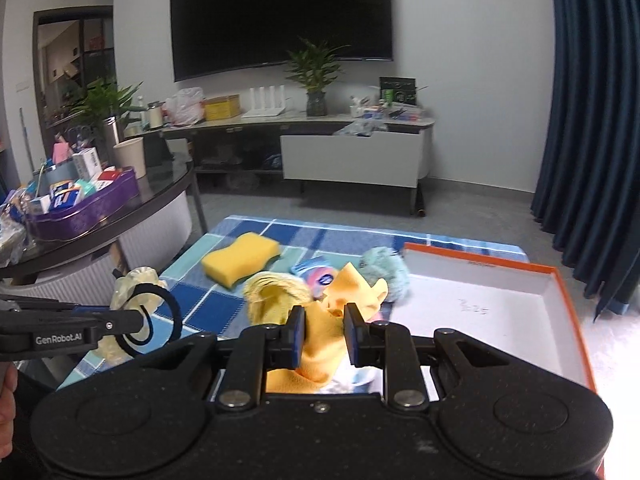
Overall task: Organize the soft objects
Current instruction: 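Carry the orange cloth over the white box with the right gripper while the left gripper carries the glove there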
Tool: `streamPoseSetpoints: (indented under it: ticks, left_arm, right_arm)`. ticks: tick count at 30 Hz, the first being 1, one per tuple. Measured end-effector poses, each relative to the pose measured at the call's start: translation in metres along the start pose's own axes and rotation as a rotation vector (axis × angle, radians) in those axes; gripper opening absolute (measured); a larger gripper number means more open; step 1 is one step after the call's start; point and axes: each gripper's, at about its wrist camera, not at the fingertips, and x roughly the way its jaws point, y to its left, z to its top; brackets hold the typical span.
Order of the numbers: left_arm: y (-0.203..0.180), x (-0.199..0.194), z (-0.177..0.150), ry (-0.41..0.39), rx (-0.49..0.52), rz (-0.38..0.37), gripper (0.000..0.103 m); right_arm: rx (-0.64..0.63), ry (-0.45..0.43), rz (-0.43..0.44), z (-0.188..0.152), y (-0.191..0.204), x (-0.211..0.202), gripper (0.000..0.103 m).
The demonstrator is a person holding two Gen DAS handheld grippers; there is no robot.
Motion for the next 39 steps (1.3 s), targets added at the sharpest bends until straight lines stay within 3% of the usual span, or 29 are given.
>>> streamPoseSetpoints:
  ticks: [22,39]
  left_arm:
    - [-0.065,0.012,0.017,0.008,0.120,-0.089,0.019]
    - [-0.111,0.036,0.020,0.040,0.174,-0.166,0.019]
  right_arm:
    - [0.125,-0.042,-0.110,-0.009,-0.070,-0.033,0.026]
    - [0.175,-0.023,-0.175,-0.016,-0.116,-0.039,0.026]
